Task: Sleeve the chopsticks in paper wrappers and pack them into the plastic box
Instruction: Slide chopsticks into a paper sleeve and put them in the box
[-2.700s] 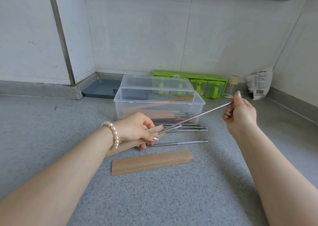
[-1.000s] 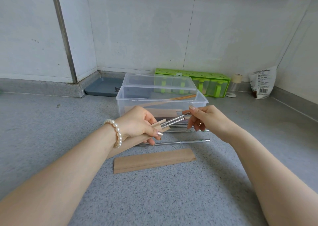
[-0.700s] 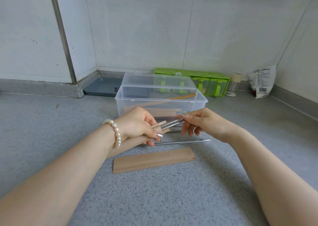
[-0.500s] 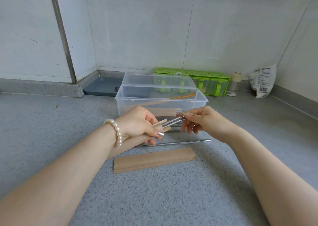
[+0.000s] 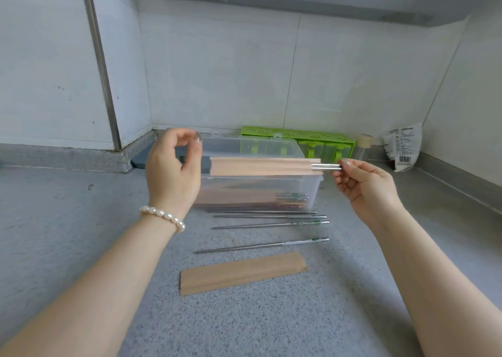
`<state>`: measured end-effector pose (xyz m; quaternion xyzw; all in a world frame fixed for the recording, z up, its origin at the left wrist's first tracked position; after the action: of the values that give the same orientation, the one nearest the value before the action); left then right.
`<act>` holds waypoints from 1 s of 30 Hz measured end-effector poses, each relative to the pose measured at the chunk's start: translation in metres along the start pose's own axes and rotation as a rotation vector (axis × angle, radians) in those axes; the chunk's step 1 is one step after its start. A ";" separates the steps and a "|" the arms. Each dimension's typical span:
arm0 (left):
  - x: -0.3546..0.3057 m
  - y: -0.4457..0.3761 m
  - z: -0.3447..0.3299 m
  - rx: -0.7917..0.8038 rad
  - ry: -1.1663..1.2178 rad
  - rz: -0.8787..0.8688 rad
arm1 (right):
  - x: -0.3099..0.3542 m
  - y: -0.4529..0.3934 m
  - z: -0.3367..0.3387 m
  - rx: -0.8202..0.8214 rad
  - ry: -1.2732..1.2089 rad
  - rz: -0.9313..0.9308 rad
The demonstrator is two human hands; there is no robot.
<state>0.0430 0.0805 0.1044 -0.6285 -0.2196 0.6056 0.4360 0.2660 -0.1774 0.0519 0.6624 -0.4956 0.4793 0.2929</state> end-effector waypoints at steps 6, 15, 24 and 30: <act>0.002 0.014 -0.034 0.258 -0.171 -0.141 | 0.017 -0.014 0.019 -0.296 0.106 0.075; 0.003 0.032 -0.064 0.553 -0.125 -0.167 | 0.003 -0.043 -0.038 -0.246 0.642 -0.027; 0.008 0.042 -0.074 0.696 -0.118 -0.103 | -0.020 -0.029 -0.082 -0.053 1.424 0.114; 0.009 0.062 -0.088 0.926 -0.169 -0.058 | 0.002 -0.016 -0.064 -0.037 1.052 0.264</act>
<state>0.1128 0.0308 0.0392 -0.3101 0.0212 0.6763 0.6678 0.2589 -0.1173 0.0792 0.2599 -0.3694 0.7701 0.4505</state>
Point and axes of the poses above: each hand's wrist, its own y-axis away from the middle knuckle, its own z-axis out of the back of the hand, x = y × z, the point moved 9 cm from there along -y, towards the middle knuckle, and after that the axes turned 6 degrees about -z, right-handed, at the moved point
